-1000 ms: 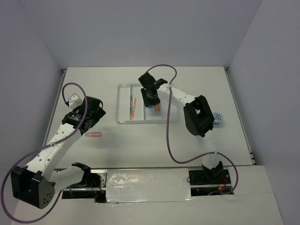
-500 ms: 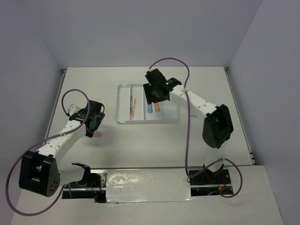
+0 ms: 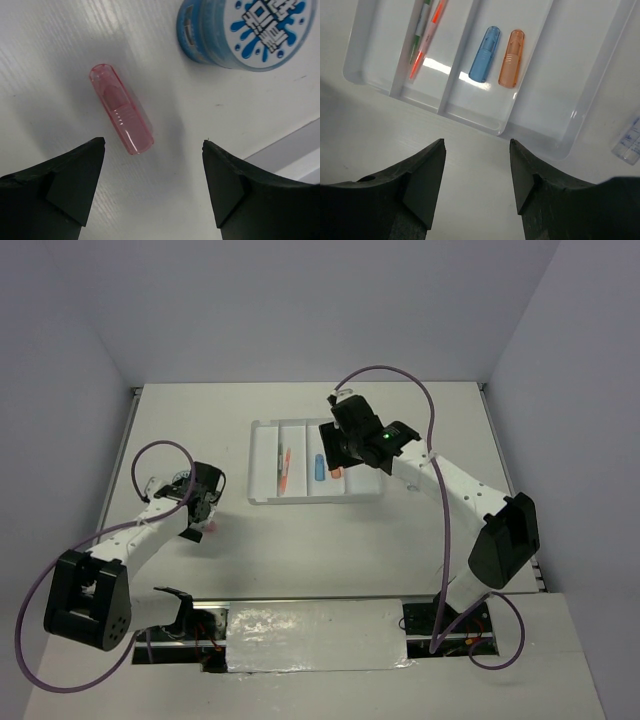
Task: Sort the stationery into containers
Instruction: Pick up the pen from the center of the board, then place the pen in the storage box, then pick up the stationery from the center of the board.
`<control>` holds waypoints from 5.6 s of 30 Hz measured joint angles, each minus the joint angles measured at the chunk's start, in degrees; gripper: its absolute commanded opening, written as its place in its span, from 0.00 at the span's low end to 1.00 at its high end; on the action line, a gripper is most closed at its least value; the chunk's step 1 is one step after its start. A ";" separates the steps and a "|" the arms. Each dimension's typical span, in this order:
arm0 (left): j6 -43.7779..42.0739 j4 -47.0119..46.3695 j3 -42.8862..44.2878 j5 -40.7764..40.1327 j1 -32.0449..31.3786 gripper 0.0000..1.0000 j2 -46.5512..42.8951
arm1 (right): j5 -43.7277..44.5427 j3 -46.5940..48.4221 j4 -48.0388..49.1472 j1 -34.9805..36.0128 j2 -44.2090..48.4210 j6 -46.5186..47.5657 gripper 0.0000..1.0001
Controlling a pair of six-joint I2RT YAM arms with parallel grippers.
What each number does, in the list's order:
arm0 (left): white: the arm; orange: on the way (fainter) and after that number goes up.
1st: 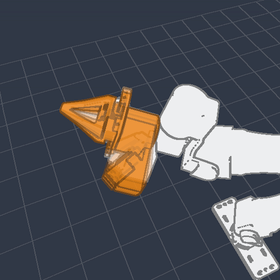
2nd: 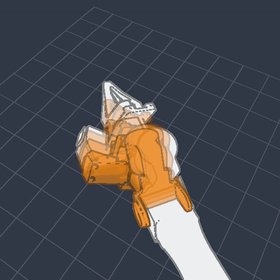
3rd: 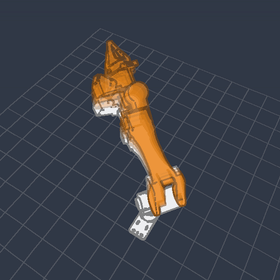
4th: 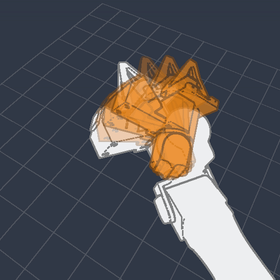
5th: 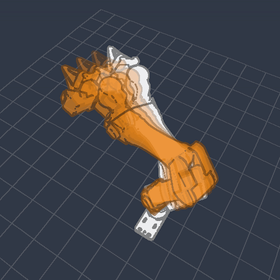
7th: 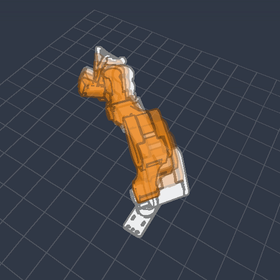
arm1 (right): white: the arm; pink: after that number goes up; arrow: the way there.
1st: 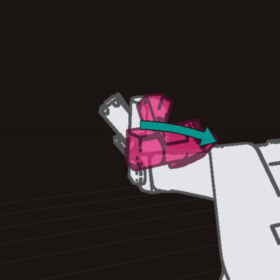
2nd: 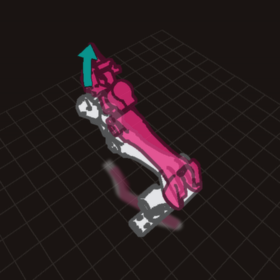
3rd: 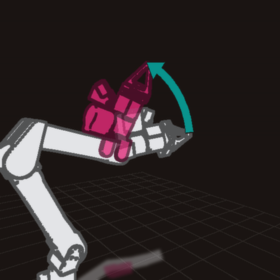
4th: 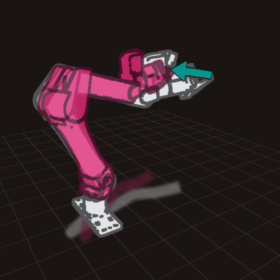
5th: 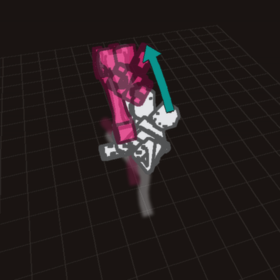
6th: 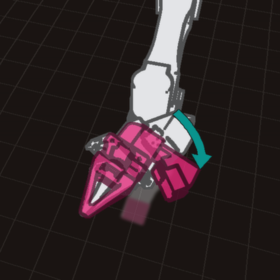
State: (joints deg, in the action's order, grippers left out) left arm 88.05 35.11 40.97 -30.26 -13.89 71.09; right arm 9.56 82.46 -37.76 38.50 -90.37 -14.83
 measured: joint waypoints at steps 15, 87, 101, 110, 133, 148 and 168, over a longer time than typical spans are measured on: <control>1.14 1.29 -1.40 -1.33 0.66 0.72 7.72 | 2.03 -0.48 0.44 0.04 -0.85 0.61 0.61; -51.67 -32.44 50.77 25.68 -17.66 0.74 51.71 | -1.68 -17.33 2.38 -12.13 25.16 -0.50 0.62; -50.42 -19.93 37.57 15.06 -10.29 0.93 20.22 | -9.94 -20.72 6.40 -11.04 26.01 -0.22 0.89; -44.68 -3.58 32.61 8.92 8.28 0.99 15.15 | -14.05 -21.16 9.64 -9.44 26.01 -0.94 1.00; -38.47 -4.31 18.36 10.73 18.60 0.95 14.62 | -15.82 -24.09 10.69 -7.87 25.49 0.22 1.00; -40.06 -10.05 16.24 14.19 19.12 0.97 14.75 | -14.82 -24.06 10.64 -6.82 24.52 0.87 1.00; -42.03 -12.96 15.80 15.17 19.28 0.01 17.42 | -14.36 -24.06 10.62 -6.75 23.61 1.46 1.00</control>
State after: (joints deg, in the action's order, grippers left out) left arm 46.02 22.15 56.77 -15.09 5.39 88.51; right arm -4.80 58.39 -27.14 31.75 -66.76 -13.37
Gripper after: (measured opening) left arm 0.764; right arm 0.996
